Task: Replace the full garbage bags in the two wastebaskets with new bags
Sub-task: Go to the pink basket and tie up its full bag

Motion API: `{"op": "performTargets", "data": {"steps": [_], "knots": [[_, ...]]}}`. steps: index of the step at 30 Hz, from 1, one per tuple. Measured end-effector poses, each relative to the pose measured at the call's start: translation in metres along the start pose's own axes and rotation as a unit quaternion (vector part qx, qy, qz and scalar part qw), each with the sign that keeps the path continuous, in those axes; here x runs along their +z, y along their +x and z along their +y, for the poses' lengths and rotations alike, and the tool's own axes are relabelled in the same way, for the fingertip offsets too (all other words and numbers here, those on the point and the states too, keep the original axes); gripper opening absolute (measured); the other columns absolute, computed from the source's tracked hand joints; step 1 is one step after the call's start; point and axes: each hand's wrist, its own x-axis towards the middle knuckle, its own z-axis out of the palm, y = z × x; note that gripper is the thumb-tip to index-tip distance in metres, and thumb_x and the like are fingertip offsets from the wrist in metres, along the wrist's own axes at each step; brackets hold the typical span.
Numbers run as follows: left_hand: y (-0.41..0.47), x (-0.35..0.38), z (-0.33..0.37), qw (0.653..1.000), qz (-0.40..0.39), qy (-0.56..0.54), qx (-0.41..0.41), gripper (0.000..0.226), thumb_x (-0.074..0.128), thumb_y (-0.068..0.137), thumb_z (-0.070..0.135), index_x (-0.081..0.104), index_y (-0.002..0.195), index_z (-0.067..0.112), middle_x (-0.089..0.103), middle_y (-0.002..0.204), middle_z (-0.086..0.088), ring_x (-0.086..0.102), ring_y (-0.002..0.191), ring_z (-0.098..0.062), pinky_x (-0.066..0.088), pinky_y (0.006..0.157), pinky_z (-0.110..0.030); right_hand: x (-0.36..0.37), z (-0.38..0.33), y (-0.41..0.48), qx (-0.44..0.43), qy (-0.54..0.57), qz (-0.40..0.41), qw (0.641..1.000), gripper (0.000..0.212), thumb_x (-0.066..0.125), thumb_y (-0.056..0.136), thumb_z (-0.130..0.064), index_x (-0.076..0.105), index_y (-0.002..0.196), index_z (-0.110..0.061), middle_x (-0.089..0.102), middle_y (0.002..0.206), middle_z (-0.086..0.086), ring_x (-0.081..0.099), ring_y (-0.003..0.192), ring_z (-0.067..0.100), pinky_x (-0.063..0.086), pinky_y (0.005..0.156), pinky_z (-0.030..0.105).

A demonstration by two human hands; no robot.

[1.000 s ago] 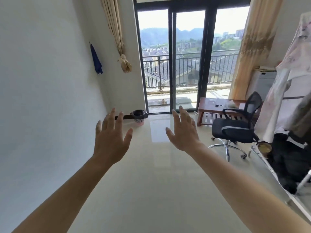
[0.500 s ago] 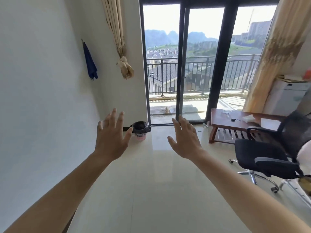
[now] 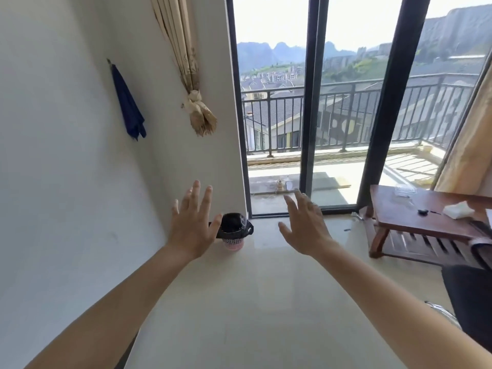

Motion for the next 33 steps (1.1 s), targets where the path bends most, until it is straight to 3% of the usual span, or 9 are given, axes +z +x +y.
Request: {"op": "performTargets", "data": {"steps": [5,10,13,17,25,33], "knots": [[0.111,0.037,-0.069,0.999,0.023,0.012,-0.042,0.071,0.020,0.095,0.057,0.013,0.156,0.021,0.005,0.164,-0.014,0.020,0.147,-0.034,0.021,0.115,-0.058,0.053,-0.017,0.150,-0.006,0.029,-0.017,0.999,0.075,0.052,0.094,-0.047,0.021,0.154,-0.015,0.010,0.163,0.017,0.013,0.150,0.034,0.019,0.120,0.048],[0.215,0.116,-0.154,0.997,0.005,0.002,-0.072,0.069,0.021,0.096,0.056,0.016,0.156,0.020,0.006,0.164,-0.014,0.017,0.148,-0.034,0.021,0.114,-0.059,0.137,-0.037,0.274,-0.045,-0.013,-0.050,0.998,0.073,0.045,0.097,-0.049,0.019,0.156,-0.015,0.010,0.163,0.019,0.013,0.150,0.035,0.017,0.121,0.050],[0.279,0.164,-0.198,0.995,-0.027,-0.020,-0.099,0.067,0.025,0.099,0.053,0.013,0.157,0.021,0.000,0.164,-0.013,0.010,0.150,-0.032,0.017,0.116,-0.057,0.183,-0.045,0.345,-0.014,0.001,-0.070,0.997,0.072,0.044,0.097,-0.049,0.018,0.156,-0.016,0.009,0.164,0.017,0.013,0.150,0.034,0.017,0.121,0.050],[0.376,0.204,-0.243,0.995,-0.060,-0.021,-0.075,0.068,0.024,0.099,0.054,0.008,0.157,0.021,-0.005,0.164,-0.011,0.005,0.150,-0.031,0.014,0.118,-0.054,0.216,-0.045,0.439,0.021,0.002,-0.077,0.997,0.071,0.043,0.097,-0.051,0.018,0.156,-0.019,0.009,0.165,0.013,0.012,0.151,0.032,0.016,0.121,0.049],[0.548,0.295,-0.257,0.994,-0.094,-0.051,-0.036,0.067,0.025,0.100,0.054,0.006,0.157,0.024,-0.006,0.165,-0.008,0.004,0.151,-0.027,0.010,0.119,-0.050,0.278,0.008,0.576,0.092,0.000,-0.085,0.992,0.069,0.044,0.098,-0.050,0.022,0.156,-0.018,0.014,0.164,0.015,0.015,0.151,0.032,0.017,0.121,0.048],[0.683,0.431,-0.268,0.965,-0.243,-0.038,-0.085,0.070,0.018,0.098,0.060,-0.002,0.157,0.026,-0.010,0.164,-0.007,0.003,0.151,-0.026,0.013,0.120,-0.050,0.394,0.084,0.722,0.124,0.013,-0.164,0.979,0.070,0.042,0.098,-0.052,0.022,0.155,-0.016,0.017,0.162,0.017,0.018,0.149,0.032,0.019,0.120,0.047]]}}
